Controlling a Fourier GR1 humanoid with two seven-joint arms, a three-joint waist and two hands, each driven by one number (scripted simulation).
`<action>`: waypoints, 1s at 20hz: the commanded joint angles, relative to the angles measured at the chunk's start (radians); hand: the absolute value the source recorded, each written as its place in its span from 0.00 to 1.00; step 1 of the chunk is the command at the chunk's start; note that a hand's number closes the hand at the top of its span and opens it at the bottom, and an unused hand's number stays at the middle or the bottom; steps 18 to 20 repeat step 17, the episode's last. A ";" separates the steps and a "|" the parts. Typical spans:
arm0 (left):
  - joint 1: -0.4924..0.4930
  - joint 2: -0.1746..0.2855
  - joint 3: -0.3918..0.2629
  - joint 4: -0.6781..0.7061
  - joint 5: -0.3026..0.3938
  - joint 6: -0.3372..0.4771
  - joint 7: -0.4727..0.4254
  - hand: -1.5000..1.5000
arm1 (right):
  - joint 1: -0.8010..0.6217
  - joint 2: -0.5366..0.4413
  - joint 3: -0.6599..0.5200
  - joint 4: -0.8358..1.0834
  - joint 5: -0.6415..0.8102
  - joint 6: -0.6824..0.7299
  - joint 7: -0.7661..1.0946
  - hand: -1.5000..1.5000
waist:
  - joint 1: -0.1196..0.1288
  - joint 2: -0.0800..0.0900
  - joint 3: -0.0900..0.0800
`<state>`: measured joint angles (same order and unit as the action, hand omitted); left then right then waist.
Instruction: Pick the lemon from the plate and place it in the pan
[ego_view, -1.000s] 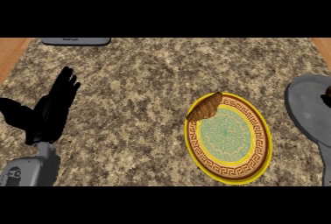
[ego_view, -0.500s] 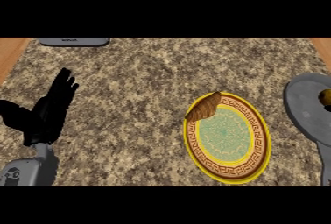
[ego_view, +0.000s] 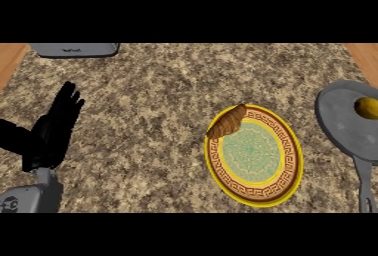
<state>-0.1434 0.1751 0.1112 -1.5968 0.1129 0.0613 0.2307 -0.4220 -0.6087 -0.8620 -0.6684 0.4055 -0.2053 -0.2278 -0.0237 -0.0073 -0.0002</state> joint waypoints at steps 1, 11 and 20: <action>0.044 0.010 0.012 -0.058 0.020 -0.007 0.030 0.50 | 0.125 0.006 -0.095 -0.115 -0.163 0.173 -0.089 0.00 | -0.014 -0.009 -0.001; 0.025 -0.011 0.003 0.048 -0.012 -0.020 -0.068 0.50 | 0.492 0.100 -0.226 -0.466 -0.406 0.492 -0.050 0.00 | 0.004 0.005 -0.001; -0.022 -0.003 0.015 0.041 -0.009 -0.016 -0.021 0.50 | 0.634 0.241 -0.230 -0.749 -0.455 0.497 0.043 0.00 | 0.014 0.006 -0.001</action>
